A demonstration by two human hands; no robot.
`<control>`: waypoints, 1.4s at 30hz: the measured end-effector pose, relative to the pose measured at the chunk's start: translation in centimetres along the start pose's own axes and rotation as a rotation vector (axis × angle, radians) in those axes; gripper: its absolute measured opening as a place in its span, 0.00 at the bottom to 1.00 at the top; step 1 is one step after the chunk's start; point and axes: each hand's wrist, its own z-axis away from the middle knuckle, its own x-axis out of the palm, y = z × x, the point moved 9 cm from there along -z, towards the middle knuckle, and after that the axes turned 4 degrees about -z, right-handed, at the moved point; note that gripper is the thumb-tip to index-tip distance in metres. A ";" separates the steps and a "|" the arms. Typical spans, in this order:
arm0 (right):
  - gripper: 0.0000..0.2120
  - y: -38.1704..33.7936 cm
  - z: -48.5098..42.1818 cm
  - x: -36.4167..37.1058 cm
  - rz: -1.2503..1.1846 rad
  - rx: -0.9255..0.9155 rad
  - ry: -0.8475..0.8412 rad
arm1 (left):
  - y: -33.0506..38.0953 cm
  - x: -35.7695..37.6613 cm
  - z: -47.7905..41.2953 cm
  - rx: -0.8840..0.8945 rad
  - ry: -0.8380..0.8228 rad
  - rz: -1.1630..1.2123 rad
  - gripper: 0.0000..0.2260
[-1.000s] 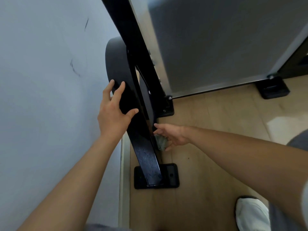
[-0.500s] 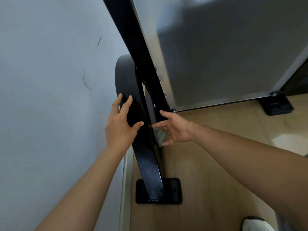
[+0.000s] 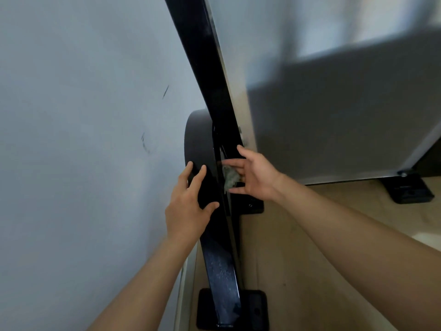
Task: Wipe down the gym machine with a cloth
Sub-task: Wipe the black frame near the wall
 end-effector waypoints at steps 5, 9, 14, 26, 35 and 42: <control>0.28 -2.6 -0.3 0.9 -0.006 -0.087 0.035 | 0.0 -0.1 0.0 0.008 0.012 0.009 0.43; 0.22 -2.3 -0.2 0.9 -0.051 -0.190 0.079 | -0.2 -0.1 -0.1 0.018 0.024 -0.001 0.43; 0.15 0.0 -0.2 -0.2 0.070 -0.205 0.093 | -0.2 -0.3 -0.1 0.008 0.022 -0.026 0.43; 0.15 8.4 0.6 -4.0 0.430 -0.066 0.164 | 0.1 -0.5 0.1 0.009 0.024 -0.030 0.42; 0.13 13.5 2.6 -6.2 0.629 0.074 0.223 | 0.4 -0.3 0.1 0.029 0.041 -0.061 0.41; 0.11 8.5 1.2 -7.4 0.954 -0.151 0.239 | -0.2 0.3 -0.1 0.037 0.035 -0.003 0.41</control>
